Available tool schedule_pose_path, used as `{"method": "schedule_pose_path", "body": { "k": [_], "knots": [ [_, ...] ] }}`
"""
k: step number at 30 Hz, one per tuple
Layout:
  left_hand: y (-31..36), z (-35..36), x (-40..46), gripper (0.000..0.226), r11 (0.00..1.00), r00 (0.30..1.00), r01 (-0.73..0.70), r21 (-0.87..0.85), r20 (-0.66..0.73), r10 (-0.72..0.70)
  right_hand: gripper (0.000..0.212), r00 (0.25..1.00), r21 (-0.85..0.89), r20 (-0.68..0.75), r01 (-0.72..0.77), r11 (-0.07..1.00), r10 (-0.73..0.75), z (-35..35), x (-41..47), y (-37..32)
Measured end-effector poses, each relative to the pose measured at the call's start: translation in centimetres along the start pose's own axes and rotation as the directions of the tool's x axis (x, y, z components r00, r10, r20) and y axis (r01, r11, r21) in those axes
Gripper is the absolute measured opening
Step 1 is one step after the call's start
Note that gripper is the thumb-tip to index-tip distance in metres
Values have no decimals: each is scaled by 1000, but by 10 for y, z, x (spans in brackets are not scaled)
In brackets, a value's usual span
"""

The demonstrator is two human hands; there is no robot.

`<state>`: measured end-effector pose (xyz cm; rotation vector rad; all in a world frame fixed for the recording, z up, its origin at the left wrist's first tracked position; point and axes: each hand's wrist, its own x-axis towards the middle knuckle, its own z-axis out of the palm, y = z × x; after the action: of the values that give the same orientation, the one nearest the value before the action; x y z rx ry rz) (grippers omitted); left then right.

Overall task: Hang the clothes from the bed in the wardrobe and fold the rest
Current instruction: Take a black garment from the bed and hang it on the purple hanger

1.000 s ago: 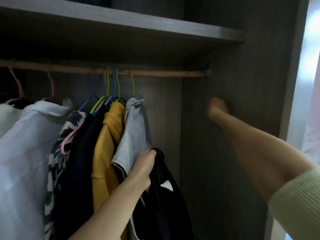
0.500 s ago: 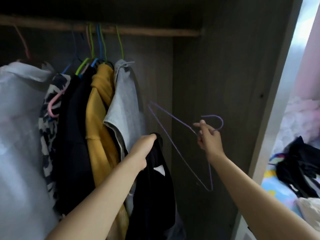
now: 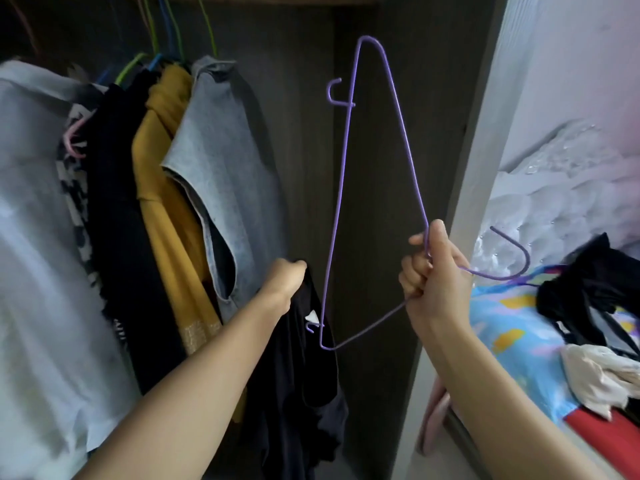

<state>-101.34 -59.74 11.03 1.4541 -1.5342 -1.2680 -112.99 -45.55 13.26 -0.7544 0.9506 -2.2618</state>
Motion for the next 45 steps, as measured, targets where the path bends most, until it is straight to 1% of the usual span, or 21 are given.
{"method": "schedule_pose_path", "body": {
  "k": [3,6,8,11,12,13,15,17,20,21,23,25,28,30,32,34,36,38,41,43,45],
  "knots": [
    [5,3,-21,24,1000,999,22,16,27,-23,32,999,-62,4,53,997,-53,-9,-20,6],
    [17,-4,-41,26,992,993,85,-95,91,-77,33,999,-140,3,38,989,-38,-27,-36,18],
    [24,-12,-49,28,983,993,103,-152,78,-92,36,1000,-232,15,28,972,-25,-44,-45,28],
    [16,-26,-44,44,983,993,110,-149,59,-102,32,995,-378,100,35,925,3,-65,-58,38],
    [8,-30,-42,45,983,992,119,-138,47,-114,31,991,-419,135,46,907,12,-70,-60,36],
    [1,-34,-46,42,981,990,142,-130,37,-139,30,985,-458,172,62,887,20,-74,-61,32],
    [-5,-39,-62,27,972,980,198,-128,-2,-200,30,976,-511,219,98,854,19,-78,-60,20],
    [-10,-39,-75,18,960,969,243,-136,4,-245,31,976,-478,217,100,873,7,-76,-59,7],
    [-6,-31,-82,30,947,958,286,-143,71,-279,32,986,-213,164,16,977,20,-62,-60,-16],
    [-3,-26,-83,30,948,957,286,-141,95,-275,32,987,-133,158,12,991,9,-57,-61,-24],
    [4,-16,-88,24,957,960,263,-125,127,-248,31,987,-57,152,50,997,-41,-48,-65,-38],
    [11,-8,-96,16,966,962,240,-99,157,-223,31,985,-37,150,92,995,-85,-43,-69,-45],
    [19,-3,-106,27,971,958,211,-109,221,-184,33,977,-52,188,113,992,-101,-41,-73,-38],
    [24,-7,-110,29,969,957,203,-139,237,-166,33,977,-100,208,67,993,-45,-48,-76,-23],
    [28,-18,-106,29,962,966,181,-206,222,-134,32,976,-190,214,14,982,28,-62,-81,-4],
    [28,-29,-100,27,951,977,173,-255,170,-132,32,972,-322,223,-5,947,80,-78,-85,11],
    [20,-39,-94,27,943,980,179,-280,136,-145,34,964,-461,244,17,887,108,-89,-80,15],
    [5,-46,-89,25,932,974,220,-287,119,-194,33,944,-596,290,49,802,158,-93,-71,10],
    [-23,-55,-80,24,917,962,268,-297,39,-269,32,889,-754,354,87,651,291,-98,-62,1],
    [-37,-57,-74,23,932,968,234,-276,-21,-250,32,847,-818,337,46,574,411,-100,-57,-7],
    [-49,-56,-65,17,967,976,176,-186,-97,-196,32,804,-867,309,19,498,508,-99,-49,-14]
  ]
}}
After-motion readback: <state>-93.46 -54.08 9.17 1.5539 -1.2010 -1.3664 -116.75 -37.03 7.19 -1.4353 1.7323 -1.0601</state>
